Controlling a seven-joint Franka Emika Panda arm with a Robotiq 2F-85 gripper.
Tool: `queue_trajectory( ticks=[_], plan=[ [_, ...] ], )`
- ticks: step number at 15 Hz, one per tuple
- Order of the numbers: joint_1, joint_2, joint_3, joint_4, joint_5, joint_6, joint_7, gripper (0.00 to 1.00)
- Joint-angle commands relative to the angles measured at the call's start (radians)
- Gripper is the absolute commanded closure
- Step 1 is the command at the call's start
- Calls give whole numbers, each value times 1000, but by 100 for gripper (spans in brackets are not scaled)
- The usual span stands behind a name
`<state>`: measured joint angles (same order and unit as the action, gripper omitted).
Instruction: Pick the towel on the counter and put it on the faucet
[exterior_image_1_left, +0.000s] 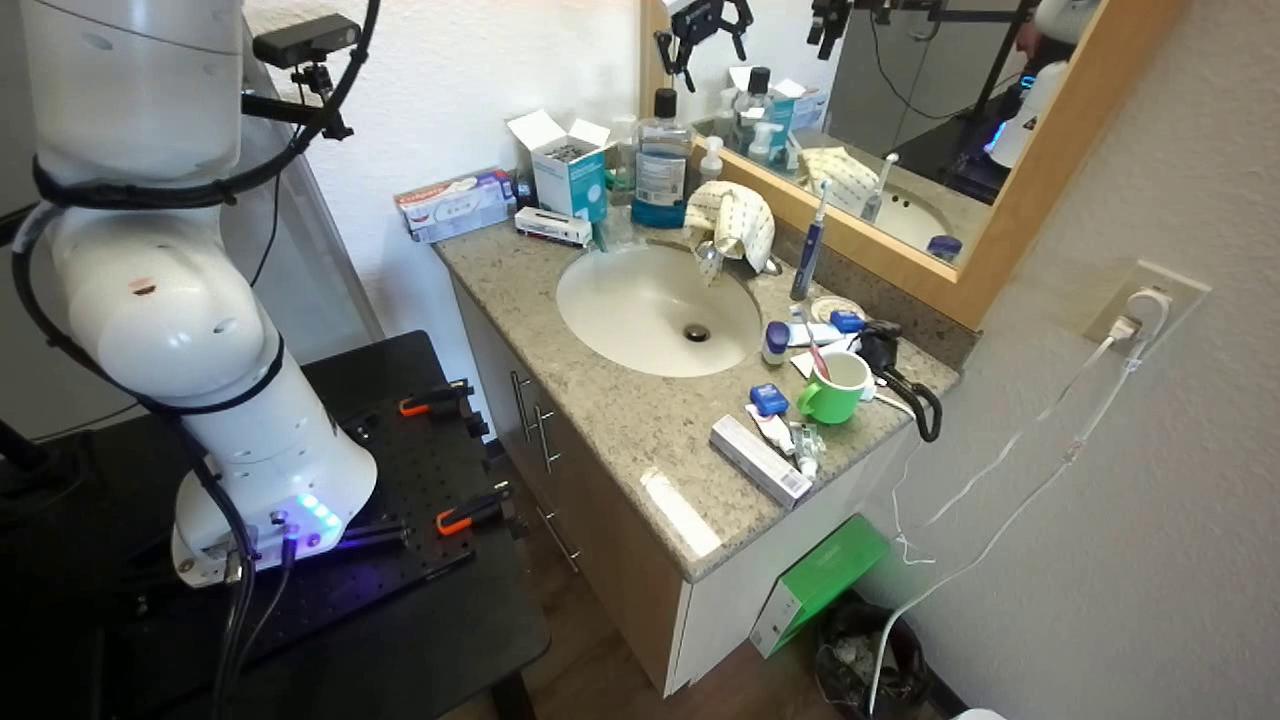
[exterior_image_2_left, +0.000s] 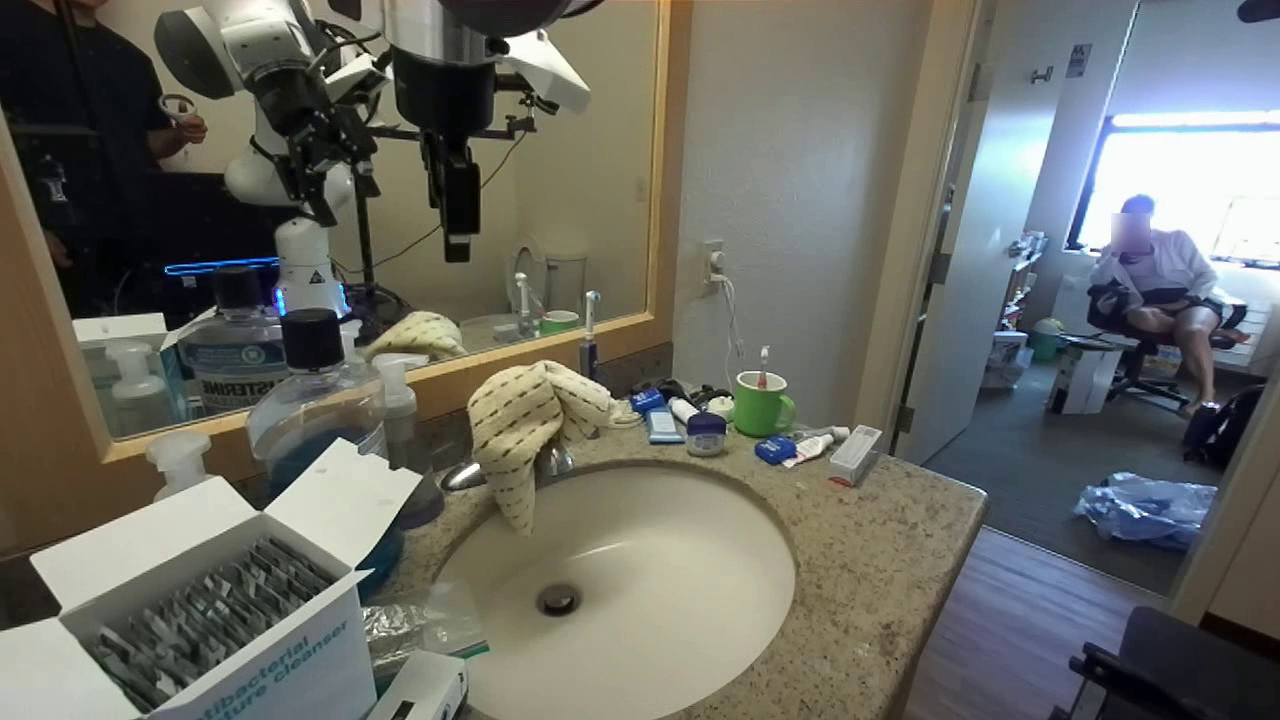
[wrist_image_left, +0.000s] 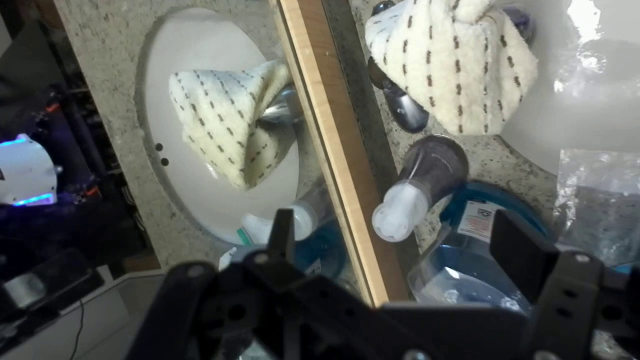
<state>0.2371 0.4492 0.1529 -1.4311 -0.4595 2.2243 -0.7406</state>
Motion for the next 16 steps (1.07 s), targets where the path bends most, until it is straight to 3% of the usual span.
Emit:
queue_trajectory(
  ticks=[1,6,7,13,16],
  plan=[
    [-8,-169,17,-181,24,-27,12,0],
    [-26,-334,27,-332,60,-88,28,0],
    [-15,-241,23,-228,31,-87,30,0],
    [-21,-309,24,-303,45,-90,30,0],
    [-7,-271,19,-239,57,-195,179,0]
  ],
)
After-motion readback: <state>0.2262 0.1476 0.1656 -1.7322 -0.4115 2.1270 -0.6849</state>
